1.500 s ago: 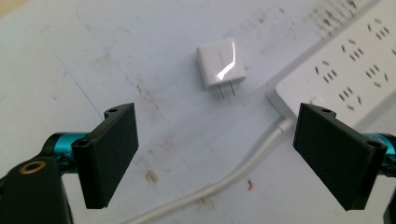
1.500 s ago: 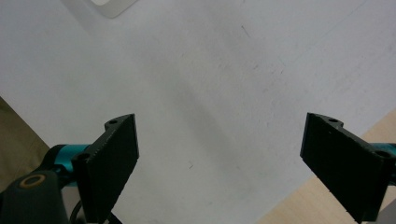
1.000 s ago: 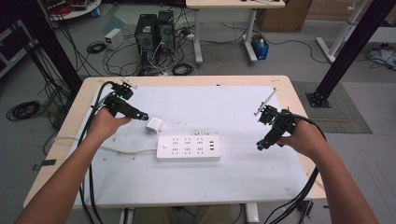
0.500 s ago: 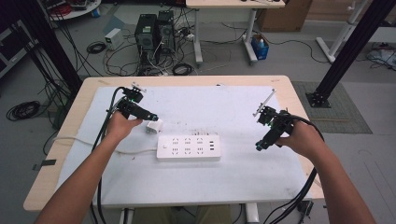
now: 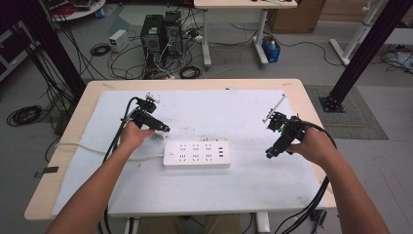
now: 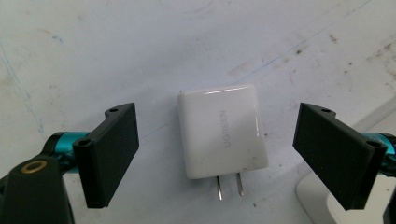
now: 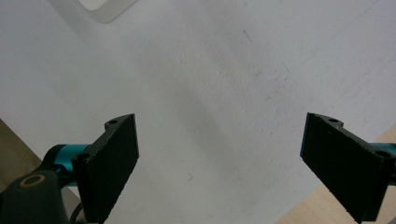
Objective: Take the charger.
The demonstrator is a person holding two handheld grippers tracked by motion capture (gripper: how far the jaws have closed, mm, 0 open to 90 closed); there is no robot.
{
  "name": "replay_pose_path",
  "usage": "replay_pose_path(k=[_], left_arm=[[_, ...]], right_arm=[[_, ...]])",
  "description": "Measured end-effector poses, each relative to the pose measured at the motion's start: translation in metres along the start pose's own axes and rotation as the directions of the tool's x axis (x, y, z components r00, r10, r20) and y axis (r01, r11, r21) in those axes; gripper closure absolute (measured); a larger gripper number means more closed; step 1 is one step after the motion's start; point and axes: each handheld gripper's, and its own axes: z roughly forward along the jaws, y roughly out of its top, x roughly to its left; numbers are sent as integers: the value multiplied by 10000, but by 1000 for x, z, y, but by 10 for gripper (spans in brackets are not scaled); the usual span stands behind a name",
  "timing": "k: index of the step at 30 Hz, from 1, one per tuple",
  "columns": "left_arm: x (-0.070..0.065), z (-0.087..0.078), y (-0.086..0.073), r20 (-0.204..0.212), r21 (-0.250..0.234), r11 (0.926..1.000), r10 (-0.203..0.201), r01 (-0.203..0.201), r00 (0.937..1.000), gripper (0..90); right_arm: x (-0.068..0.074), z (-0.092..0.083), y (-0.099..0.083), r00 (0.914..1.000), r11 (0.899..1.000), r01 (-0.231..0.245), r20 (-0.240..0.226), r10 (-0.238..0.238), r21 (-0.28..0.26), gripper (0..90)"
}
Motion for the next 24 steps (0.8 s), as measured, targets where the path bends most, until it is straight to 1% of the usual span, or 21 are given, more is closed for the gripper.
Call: replay_pose_path(k=[2,4,5,6,7,8,9,10,11,12,13,14,15,16,17,19,20,23,24], left_arm=[[0,6,-2,-44,185,9998,-18,19,10000,145],[-1,12,-3,26,301,9995,-111,110,9999,151],[-1,15,-4,51,371,9993,-90,88,9999,162],[-1,18,-4,-13,435,9990,-40,40,10000,165],[-1,18,-4,-13,435,9990,-40,40,10000,187],[-2,19,-5,-6,422,9991,-37,38,10000,187],[-1,21,-5,-70,448,9990,75,-72,9999,205],[-1,22,-5,-49,486,9988,19,-16,10000,207],[0,22,-5,-102,551,9984,108,-103,9999,210],[-1,23,-6,-23,556,9984,84,-83,10000,266],[0,23,-6,16,629,9980,99,-100,10000,266],[-1,24,-6,-30,552,9984,75,-73,10000,277],[-1,23,-6,7,577,9982,167,-167,9999,277],[-1,22,-6,116,547,9983,187,-193,9998,306],[-2,22,-6,205,492,9986,205,-215,9996,381],[-3,21,-5,121,517,9979,381,-387,9992,382],[-2,21,-6,177,573,9973,454,-464,9988,402],[-2,20,-6,173,572,9970,515,-524,9985,420],[-2,20,-6,174,573,9968,548,-557,9983,422]], right_arm=[[0,1,0,10000,10000,-7,-3,7,-36,108],[0,2,0,10000,10000,38,-42,-38,-37,109],[0,4,0,10000,10000,-21,-60,21,18,109],[0,4,0,10000,10000,3,-67,-3,28,109],[0,5,0,10000,10000,55,-77,-55,13,109],[0,5,0,10000,10000,55,-77,-55,13,109],[0,6,0,9999,10000,83,-86,-84,-8,109],[0,6,0,9999,10000,48,-99,-48,45,109],[1,6,0,9999,10000,-17,-123,17,6,109],[0,6,0,9999,10000,-41,-114,41,44,109],[0,6,0,9999,10000,-41,-114,41,44,109],[0,7,-1,9999,10000,-31,-152,31,11,109],[0,7,-1,9999,10000,-31,-152,31,11,109],[0,7,-1,9999,10000,15,-145,-14,24,109],[0,7,-1,9998,10000,-71,-166,72,50,109],[0,7,-1,9999,10000,-32,-150,33,19,109],[0,7,-2,9999,10000,-48,-162,48,3,109],[0,7,-2,9999,10000,-37,-165,37,12,109],[1,7,-3,9997,9999,-132,-204,132,-14,109]])
